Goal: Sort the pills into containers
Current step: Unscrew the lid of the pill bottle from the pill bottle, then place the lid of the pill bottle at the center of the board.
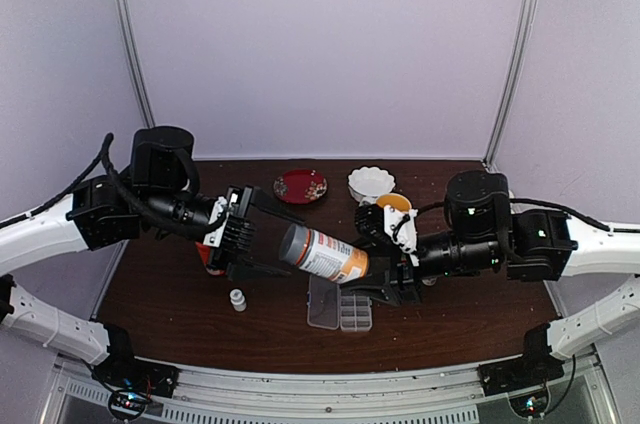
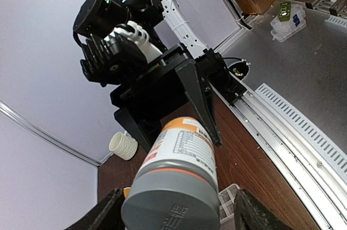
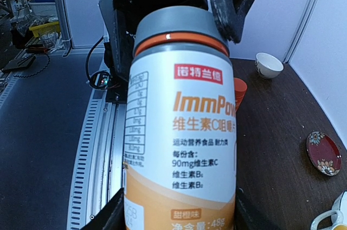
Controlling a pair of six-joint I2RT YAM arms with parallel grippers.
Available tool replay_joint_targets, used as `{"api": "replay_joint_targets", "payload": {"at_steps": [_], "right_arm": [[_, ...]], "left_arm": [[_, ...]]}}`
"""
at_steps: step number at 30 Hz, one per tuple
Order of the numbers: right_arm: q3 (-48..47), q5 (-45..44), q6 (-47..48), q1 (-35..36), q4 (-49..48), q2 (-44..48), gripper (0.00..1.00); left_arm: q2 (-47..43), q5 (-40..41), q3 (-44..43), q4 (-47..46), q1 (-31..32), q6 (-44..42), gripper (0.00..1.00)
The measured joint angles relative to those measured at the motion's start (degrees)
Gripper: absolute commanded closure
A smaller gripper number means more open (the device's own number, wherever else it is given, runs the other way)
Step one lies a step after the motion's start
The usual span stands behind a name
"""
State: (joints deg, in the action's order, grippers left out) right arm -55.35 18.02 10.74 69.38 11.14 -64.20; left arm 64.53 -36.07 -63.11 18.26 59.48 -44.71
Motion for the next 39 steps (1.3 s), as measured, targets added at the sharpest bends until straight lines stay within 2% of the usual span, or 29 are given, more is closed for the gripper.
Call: {"api": "replay_joint_targets", "payload": {"at_steps": [2, 6, 11, 14, 18, 24, 26, 34, 39], "right_arm": [[-0.1, 0.0, 0.0, 0.0, 0.0, 0.0, 1.00], [-0.3, 0.3, 0.2, 0.0, 0.6, -0.3, 1.00], [-0.3, 0.3, 0.9, 0.0, 1.0, -0.4, 1.00], [-0.3, -0.7, 1.8, 0.0, 1.0, -0.5, 1.00], [0.6, -4.6, 5.5, 0.2, -0.2, -0.2, 1.00], [5.4, -12.5, 12.1, 0.5, -7.6, 2.3, 1.00], [6.1, -15.5, 14.1, 0.7, -10.0, 2.5, 1.00], [9.5, -26.8, 17.4, 1.1, -17.8, 2.4, 1.00], [12.7, -32.2, 15.5, 0.0, -19.3, 2.5, 1.00]], "left_arm": [[0.3, 0.0, -0.1, 0.3, 0.0, -0.1, 0.33], [0.7, 0.0, -0.5, 1.3, 0.0, -0.5, 0.51], [1.0, 0.0, -1.2, 2.7, 0.0, -0.8, 0.60], [1.3, 0.2, -1.3, 2.4, 0.0, 1.8, 0.71], [1.8, 1.4, -1.2, 0.0, -0.1, 11.1, 0.85], [2.1, 6.5, 0.0, -6.2, 0.7, 29.0, 0.87], [2.1, 8.3, 0.1, -8.4, 0.7, 35.5, 0.93], [1.4, 16.9, -0.1, -11.3, 0.9, 58.2, 0.94], [-1.7, 21.9, -0.1, -11.6, 2.5, 67.1, 0.93]]}}
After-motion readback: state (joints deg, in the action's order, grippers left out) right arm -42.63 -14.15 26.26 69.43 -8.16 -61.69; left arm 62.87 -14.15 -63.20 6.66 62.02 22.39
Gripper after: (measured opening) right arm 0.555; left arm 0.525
